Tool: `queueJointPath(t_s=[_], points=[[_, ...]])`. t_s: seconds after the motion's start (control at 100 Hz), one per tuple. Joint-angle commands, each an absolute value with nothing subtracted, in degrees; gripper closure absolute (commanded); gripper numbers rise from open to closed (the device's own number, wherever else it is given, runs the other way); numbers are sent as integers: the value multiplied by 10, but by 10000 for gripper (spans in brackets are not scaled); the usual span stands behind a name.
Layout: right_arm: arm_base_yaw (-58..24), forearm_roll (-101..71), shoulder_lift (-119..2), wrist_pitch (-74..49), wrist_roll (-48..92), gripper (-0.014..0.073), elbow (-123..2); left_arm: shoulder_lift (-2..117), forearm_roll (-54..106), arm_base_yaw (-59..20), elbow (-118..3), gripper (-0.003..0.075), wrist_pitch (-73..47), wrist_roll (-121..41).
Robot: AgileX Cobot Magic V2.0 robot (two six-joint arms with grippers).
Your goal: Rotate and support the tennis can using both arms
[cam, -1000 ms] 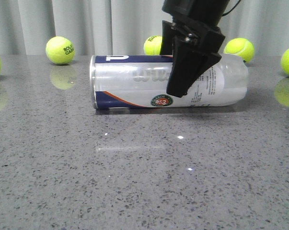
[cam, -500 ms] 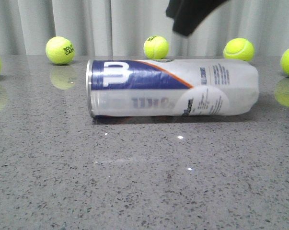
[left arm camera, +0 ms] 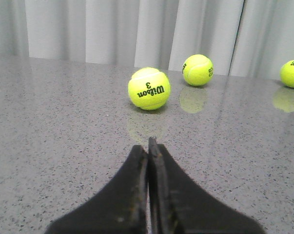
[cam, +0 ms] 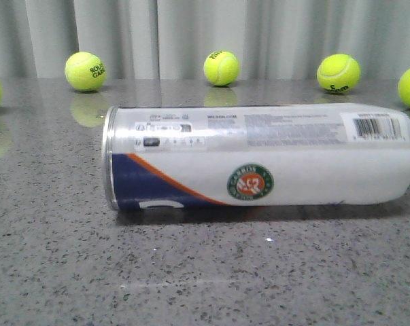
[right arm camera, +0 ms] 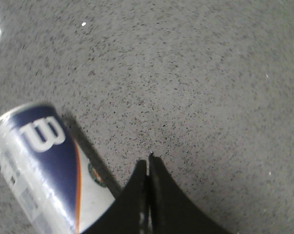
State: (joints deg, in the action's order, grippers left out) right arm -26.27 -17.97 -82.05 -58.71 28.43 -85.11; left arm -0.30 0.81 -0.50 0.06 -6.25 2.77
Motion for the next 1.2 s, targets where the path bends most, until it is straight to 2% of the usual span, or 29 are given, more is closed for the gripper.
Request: queueJointPath(t_s=[0.0, 0.14, 0.26, 0.66, 1.19], points=[[-256, -170, -770, -514, 176, 652, -827, -23, 10, -4, 25, 739, -18, 28], [-256, -118, -697, -394, 71, 652, -719, -23, 10, -4, 25, 739, -18, 28], [-256, -104, -631, -319, 43, 652, -631, -23, 10, -4, 25, 739, -18, 28], [-256, -104, -415, -196, 43, 652, -412, -23, 10, -4, 25, 739, -18, 28], [-256, -104, -130, -139, 44, 652, -247, -23, 10, -4, 25, 739, -18, 28]])
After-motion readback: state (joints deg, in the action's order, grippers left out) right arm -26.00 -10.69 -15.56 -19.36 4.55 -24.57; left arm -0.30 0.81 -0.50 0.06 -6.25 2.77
